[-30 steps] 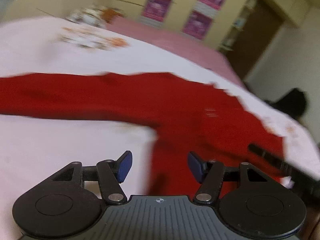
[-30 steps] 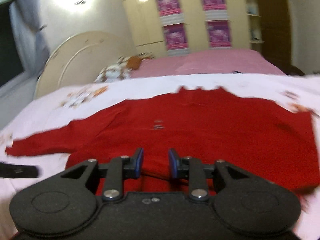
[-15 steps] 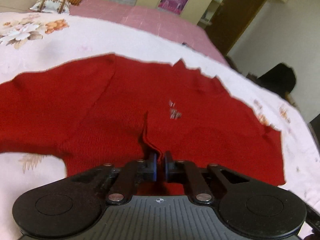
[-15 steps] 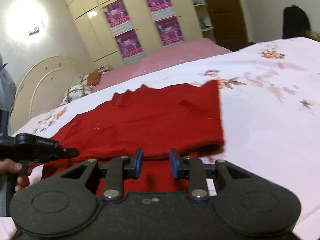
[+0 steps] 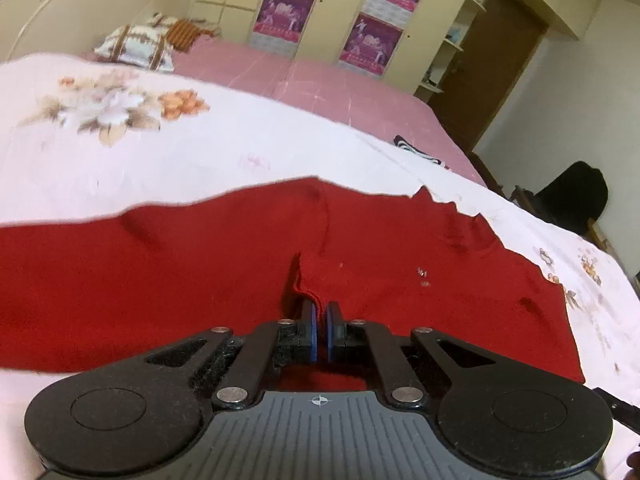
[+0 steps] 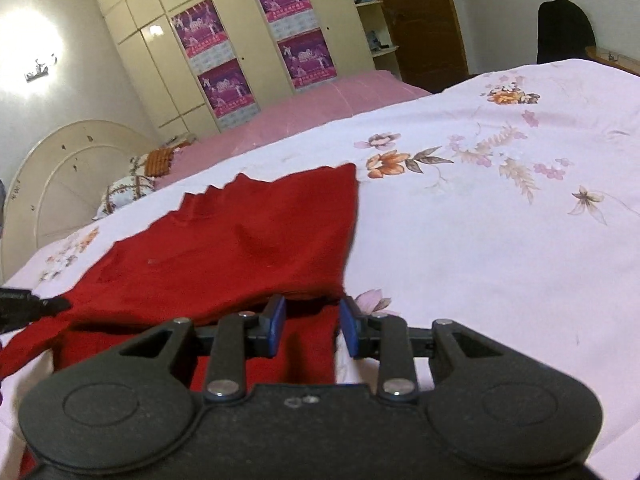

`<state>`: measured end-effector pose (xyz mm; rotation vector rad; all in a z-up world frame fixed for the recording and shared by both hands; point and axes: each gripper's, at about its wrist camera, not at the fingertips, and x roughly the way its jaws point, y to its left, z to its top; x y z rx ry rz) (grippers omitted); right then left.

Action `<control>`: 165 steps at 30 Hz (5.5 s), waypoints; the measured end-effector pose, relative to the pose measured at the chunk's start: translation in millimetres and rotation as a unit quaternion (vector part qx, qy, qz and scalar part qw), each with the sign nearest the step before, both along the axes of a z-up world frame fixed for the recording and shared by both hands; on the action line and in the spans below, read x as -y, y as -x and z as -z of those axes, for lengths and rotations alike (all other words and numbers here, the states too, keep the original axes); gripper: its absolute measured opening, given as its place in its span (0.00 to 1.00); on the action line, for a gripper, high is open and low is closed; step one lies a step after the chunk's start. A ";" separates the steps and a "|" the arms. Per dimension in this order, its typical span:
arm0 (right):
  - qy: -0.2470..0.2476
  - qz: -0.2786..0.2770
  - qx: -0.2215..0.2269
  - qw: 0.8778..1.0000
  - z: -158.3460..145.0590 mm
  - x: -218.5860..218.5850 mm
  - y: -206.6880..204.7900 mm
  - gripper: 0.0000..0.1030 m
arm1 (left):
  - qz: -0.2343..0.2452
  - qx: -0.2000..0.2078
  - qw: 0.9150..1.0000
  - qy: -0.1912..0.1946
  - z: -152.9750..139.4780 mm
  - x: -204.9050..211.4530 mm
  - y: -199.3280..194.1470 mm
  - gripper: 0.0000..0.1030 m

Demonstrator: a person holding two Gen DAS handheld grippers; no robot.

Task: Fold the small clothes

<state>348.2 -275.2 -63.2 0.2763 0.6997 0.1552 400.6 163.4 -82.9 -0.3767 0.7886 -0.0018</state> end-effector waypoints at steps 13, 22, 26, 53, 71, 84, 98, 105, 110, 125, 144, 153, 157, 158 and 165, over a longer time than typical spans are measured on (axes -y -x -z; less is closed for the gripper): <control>0.033 -0.016 -0.044 0.998 15.2 1.2 -35.4 0.23 | -0.005 -0.003 0.999 -0.036 14.5 11.7 6.8 0.05; 0.036 -0.026 0.043 0.998 -11.6 11.4 -71.4 0.23 | 0.090 0.042 0.991 -0.093 -8.5 61.0 -25.2 0.05; 0.037 -0.079 0.043 0.995 -0.6 1.8 -115.6 0.23 | 0.107 0.010 0.986 -0.129 14.7 78.8 -49.7 0.05; 0.084 -0.106 0.074 0.988 -5.6 -18.3 -37.4 0.06 | 0.089 0.017 0.967 -0.239 19.2 97.6 3.7 0.62; 0.141 -0.098 0.051 0.984 -9.7 -56.5 -12.7 0.20 | 0.023 0.042 0.994 -0.103 -1.2 21.7 46.9 0.62; 0.136 -0.146 0.042 0.979 -15.9 -133.9 -5.0 0.21 | -0.349 0.065 0.912 0.207 46.1 -243.3 193.3 0.41; 0.143 -0.145 0.048 0.978 -34.4 -170.4 -3.5 0.21 | -0.368 0.102 0.892 0.242 81.9 -261.2 176.2 0.09; 0.128 -0.105 0.042 0.985 -33.3 -152.9 -5.0 0.21 | -0.229 0.087 0.969 0.037 6.3 -192.6 104.9 0.04; 0.097 -0.058 0.038 0.993 -37.5 -119.8 -9.8 0.21 | -0.047 0.098 0.994 -0.013 -35.9 -67.8 33.7 0.04; -0.062 0.017 -0.021 0.998 -25.8 -25.9 -12.5 0.38 | 0.199 0.037 0.976 -0.077 -3.7 194.4 -39.7 0.12; -0.171 -0.004 -0.096 0.981 22.4 -80.4 -81.1 0.05 | 0.016 0.004 0.998 -0.055 12.0 4.2 19.1 0.43; -0.086 -0.001 0.004 0.996 -38.2 -44.4 -58.8 0.05 | 0.060 0.013 0.991 -0.118 3.8 20.0 20.5 0.43; -0.109 0.013 -0.023 0.994 -19.9 -23.6 -59.2 0.05 | 0.070 0.028 0.990 -0.116 0.2 24.4 15.1 0.43; -0.112 0.016 -0.024 0.993 -17.7 -22.2 -58.6 0.05 | 0.071 0.021 0.988 -0.134 1.7 27.3 10.7 0.43; -0.096 0.004 -0.004 0.995 -23.0 -26.5 -51.8 0.05 | 0.054 0.000 0.990 -0.131 10.7 15.5 5.1 0.43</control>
